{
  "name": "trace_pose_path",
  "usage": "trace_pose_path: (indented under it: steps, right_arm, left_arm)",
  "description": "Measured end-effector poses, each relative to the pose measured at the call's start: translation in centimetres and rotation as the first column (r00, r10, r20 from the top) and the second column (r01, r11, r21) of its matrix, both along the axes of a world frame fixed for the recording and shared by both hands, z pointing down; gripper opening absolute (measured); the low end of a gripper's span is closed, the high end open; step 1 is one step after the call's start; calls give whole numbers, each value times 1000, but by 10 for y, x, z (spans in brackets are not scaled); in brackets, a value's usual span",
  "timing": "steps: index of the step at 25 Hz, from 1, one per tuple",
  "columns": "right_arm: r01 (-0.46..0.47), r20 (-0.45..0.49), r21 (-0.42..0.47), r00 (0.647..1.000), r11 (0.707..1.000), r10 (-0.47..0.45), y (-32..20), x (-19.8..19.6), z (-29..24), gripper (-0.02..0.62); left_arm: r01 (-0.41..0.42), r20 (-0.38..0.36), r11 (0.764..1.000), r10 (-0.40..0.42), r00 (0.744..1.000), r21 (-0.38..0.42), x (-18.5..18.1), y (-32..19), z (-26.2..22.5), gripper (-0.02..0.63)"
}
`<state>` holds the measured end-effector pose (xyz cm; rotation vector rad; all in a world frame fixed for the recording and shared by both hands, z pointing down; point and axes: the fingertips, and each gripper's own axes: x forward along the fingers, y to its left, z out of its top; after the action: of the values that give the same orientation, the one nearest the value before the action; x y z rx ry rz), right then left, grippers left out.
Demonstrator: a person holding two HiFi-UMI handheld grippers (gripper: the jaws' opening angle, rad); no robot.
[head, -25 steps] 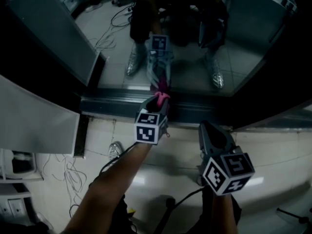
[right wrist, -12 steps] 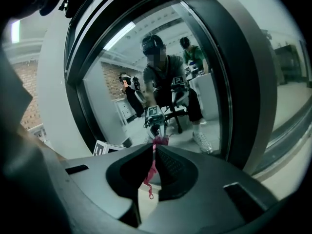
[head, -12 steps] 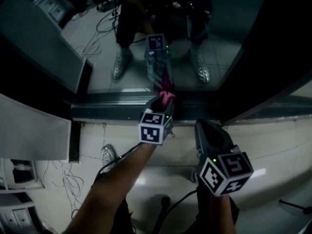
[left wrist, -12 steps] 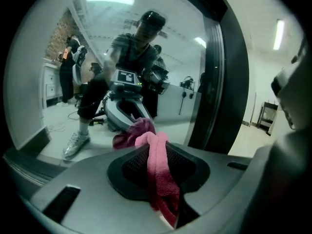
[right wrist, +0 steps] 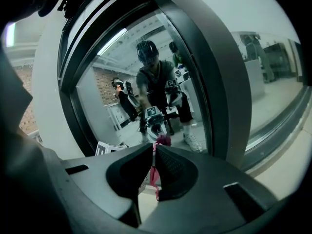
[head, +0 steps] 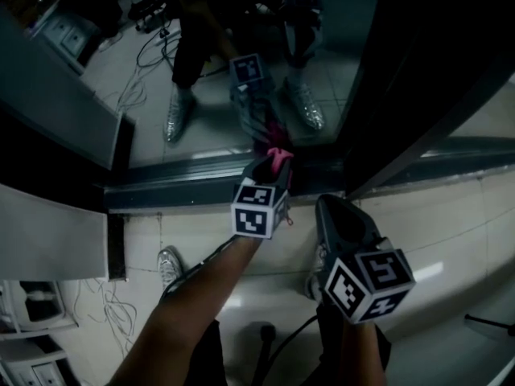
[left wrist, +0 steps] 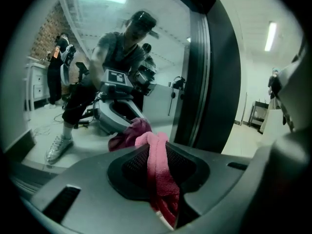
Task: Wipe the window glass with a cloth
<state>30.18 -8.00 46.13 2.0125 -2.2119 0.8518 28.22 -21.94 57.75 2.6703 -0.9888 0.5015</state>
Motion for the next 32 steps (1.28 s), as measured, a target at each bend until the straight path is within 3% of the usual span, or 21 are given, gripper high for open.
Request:
trace_pose_path:
  steps: [17, 27, 32]
  right_arm:
    - [-73, 26, 1, 997, 997, 73, 28, 49, 13, 17]
    - [-116, 115, -48, 986, 992, 121, 39, 62, 20, 17]
    - [-116, 118, -68, 985, 991, 123, 41, 63, 24, 17]
  left_arm:
    - [-159, -41, 987, 159, 986, -5, 105, 37, 12, 92]
    - [-161, -104, 985, 154, 983, -65, 143, 52, 49, 92]
    - [-147, -99, 985, 138, 985, -86, 149, 49, 64, 92]
